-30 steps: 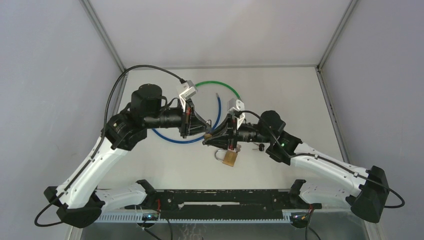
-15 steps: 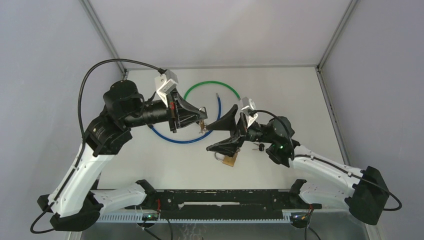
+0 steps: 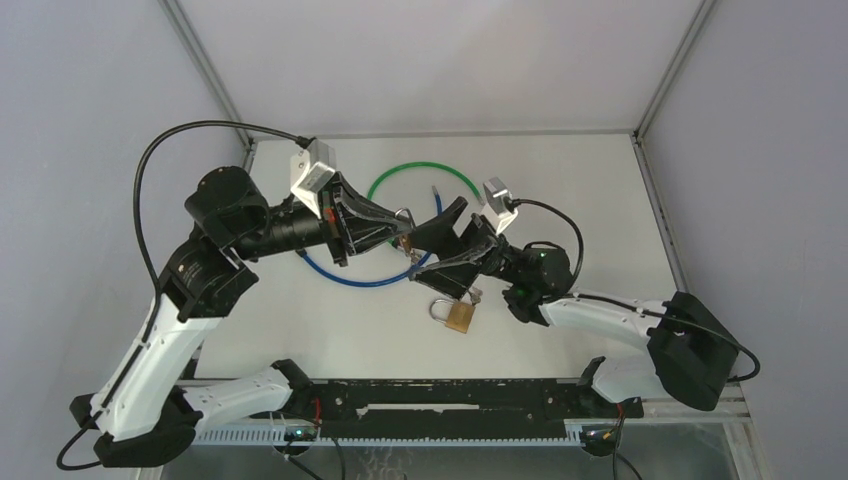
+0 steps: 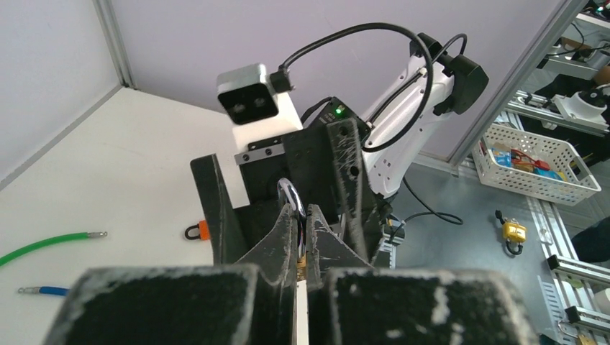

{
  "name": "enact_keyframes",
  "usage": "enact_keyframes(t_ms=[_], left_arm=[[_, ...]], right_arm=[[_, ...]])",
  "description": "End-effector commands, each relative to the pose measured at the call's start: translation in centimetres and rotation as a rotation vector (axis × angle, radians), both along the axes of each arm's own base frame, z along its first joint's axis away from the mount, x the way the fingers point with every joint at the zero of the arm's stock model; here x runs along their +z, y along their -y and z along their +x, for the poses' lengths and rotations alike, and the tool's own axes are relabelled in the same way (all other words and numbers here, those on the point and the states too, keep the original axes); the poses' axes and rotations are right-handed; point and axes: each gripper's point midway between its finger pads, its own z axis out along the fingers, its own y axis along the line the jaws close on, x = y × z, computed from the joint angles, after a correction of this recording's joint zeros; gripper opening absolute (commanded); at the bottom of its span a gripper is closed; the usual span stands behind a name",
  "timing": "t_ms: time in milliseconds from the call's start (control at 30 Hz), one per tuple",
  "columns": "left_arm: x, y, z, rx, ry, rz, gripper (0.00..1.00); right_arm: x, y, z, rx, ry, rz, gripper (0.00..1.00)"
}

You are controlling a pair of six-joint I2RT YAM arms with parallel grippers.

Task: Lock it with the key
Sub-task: Lock the lock.

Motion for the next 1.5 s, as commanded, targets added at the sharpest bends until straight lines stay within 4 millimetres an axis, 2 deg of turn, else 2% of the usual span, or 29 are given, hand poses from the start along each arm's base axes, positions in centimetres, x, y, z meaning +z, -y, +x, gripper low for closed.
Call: enact_keyframes(t_ms=[0, 133, 400, 567, 667, 700, 800, 833, 967, 1033, 1133, 1300, 1367, 1467], left_arm=[[1.5, 0.4, -0.6, -0.037, 0.055, -0.051, 0.0], [1.5, 0.5, -0.5, -0.039, 0.05, -0.055, 0.0], [1.2, 0.7, -0.6, -0.041, 0.038, -0.052, 0.0], [0.8, 0.7, -0.6, -0.04, 0.034, -0.047, 0.0], [0.5, 0.6, -0.5, -0.034, 0.025, -0.044, 0.0], [0.4, 0.7, -0.5, -0.033, 0.021, -0.043, 0.0], [0.0, 0.6, -0.3, -0.022, 0.005, -0.04, 0.0], [-0.2, 0.6, -0.3, -0.018, -0.003, -0.04, 0.0], [-1.1, 0.4, 0.3, 0.03, -0.066, -0.043, 0.0], [-1.6, 0.4, 0.6, 0.048, -0.088, -0.04, 0.01], [-2.4, 0.3, 1.2, 0.091, -0.131, -0.032, 0.22], [-3.7, -0.2, 2.4, 0.172, -0.181, -0.007, 0.5], [-4.2, -0.7, 3.1, 0.219, -0.196, 0.007, 0.57], [-4.1, -1.0, 3.2, 0.219, -0.197, 0.021, 0.6]], right_arm=[[6.1, 2.5, -2.2, 0.013, 0.119, 0.191, 0.99], [6.7, 1.9, -2.8, 0.045, 0.154, 0.18, 0.91], [7.0, 1.4, -3.0, 0.066, 0.191, 0.168, 0.41], [7.1, 1.6, -3.3, 0.059, 0.216, 0.156, 0.23], [7.0, 1.5, -3.3, 0.038, 0.232, 0.137, 0.24], [7.0, 1.4, -3.2, 0.024, 0.24, 0.125, 0.22], [7.1, 1.4, -3.3, -0.038, 0.279, 0.096, 0.03], [7.1, 1.3, -3.2, -0.081, 0.309, 0.078, 0.0], [6.7, 1.1, -2.7, -0.273, 0.384, -0.019, 0.0], [6.6, 1.5, -1.7, -0.403, 0.404, -0.063, 0.0], [6.3, 2.2, -0.7, -0.525, 0.436, -0.119, 0.0], [5.2, 2.9, 0.5, -0.637, 0.486, -0.211, 0.0], [4.7, 3.1, 0.5, -0.673, 0.536, -0.251, 0.0], [3.4, 3.4, 1.4, -0.754, 0.618, -0.381, 0.0]])
